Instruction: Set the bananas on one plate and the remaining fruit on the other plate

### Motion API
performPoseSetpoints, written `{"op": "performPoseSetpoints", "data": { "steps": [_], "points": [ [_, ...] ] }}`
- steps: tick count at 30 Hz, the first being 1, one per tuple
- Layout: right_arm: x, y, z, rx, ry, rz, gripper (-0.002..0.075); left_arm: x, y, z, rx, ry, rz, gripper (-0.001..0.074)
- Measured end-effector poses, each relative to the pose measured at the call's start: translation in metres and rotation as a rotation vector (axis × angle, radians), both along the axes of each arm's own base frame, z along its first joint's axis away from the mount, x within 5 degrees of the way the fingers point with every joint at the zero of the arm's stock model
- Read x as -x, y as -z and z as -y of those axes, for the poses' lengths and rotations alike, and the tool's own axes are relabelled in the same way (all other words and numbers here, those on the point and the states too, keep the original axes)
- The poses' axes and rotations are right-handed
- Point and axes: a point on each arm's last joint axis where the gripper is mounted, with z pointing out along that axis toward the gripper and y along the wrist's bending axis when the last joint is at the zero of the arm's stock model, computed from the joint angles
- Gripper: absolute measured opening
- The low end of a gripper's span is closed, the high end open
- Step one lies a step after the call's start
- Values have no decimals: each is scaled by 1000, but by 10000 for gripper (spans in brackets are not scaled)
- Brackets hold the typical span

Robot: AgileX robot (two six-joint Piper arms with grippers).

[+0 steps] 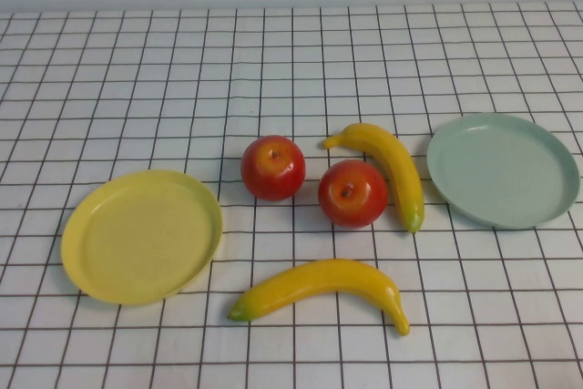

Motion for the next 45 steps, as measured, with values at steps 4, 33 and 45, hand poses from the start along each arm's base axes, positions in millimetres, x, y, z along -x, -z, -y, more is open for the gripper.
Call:
{"op": "performPoseSetpoints", "data": {
  "steps": [4, 33, 45],
  "points": [
    [0, 0, 0, 0, 0, 0, -15, 0, 0, -2, -63, -4, 3, -2],
    [0, 0, 0, 0, 0, 0, -15, 4, -65, -2, 853, 29, 700, -2],
    [0, 0, 0, 0, 0, 0, -15, 14, -87, 26, 572, 346, 695, -2]
  ]
}}
